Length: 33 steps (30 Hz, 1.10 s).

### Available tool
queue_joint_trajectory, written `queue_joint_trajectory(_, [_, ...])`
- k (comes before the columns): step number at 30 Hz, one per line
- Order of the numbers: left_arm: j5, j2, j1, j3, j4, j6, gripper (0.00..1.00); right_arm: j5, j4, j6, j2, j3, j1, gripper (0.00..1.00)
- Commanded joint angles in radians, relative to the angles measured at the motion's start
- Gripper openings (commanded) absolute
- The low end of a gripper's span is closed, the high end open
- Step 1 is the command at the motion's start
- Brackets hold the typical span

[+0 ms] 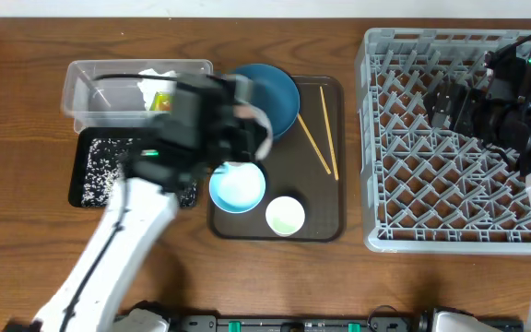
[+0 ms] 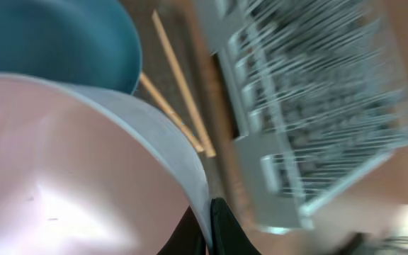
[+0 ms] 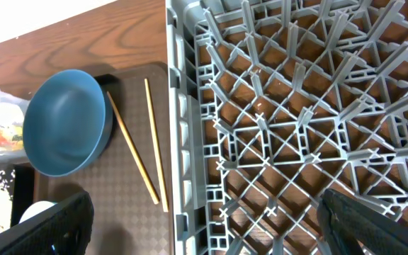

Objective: Sort waste into correct bins and load items into the dishwasher rack
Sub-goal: 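Return pink bowl with left gripper onto brown tray, then grasp small white cup with left gripper and lift it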

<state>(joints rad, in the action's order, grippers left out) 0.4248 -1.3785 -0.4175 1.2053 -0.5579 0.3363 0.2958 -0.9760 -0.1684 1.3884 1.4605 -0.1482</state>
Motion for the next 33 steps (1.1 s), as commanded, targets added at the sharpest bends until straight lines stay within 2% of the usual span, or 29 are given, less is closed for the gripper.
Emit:
queue_joint_trajectory(1, [-0.299,-0.103,-0.129,0.017,0.041,-0.047,0.06,0.008,-0.001,0.001,-0.002,0.017,-0.001,0.99])
queue_joint_trajectory(6, [-0.350,-0.256,-0.262,0.044,0.119,-0.116,0.07,0.008,-0.005,0.001,-0.002,0.017,-0.001,0.99])
queue_joint_trajectory(13, [-0.396,-0.386,-0.335,0.092,0.107,-0.166,0.06,0.008,-0.012,0.002,-0.002,0.017,-0.001,0.99])
queue_joint_trajectory(28, [-0.436,-0.417,-0.426,0.061,0.092,-0.186,0.06,0.008,-0.008,0.001,-0.002,0.017,-0.001,0.99])
queue_joint_trajectory(30, [-0.449,-0.417,-0.425,0.053,0.091,-0.187,0.08,0.008,-0.008,0.002,-0.002,0.017,-0.001,0.99])
queue_joint_trajectory(33, [-0.457,-0.417,-0.426,0.053,0.090,-0.187,0.17,0.008,-0.008,0.002,-0.002,0.017,-0.001,0.99])
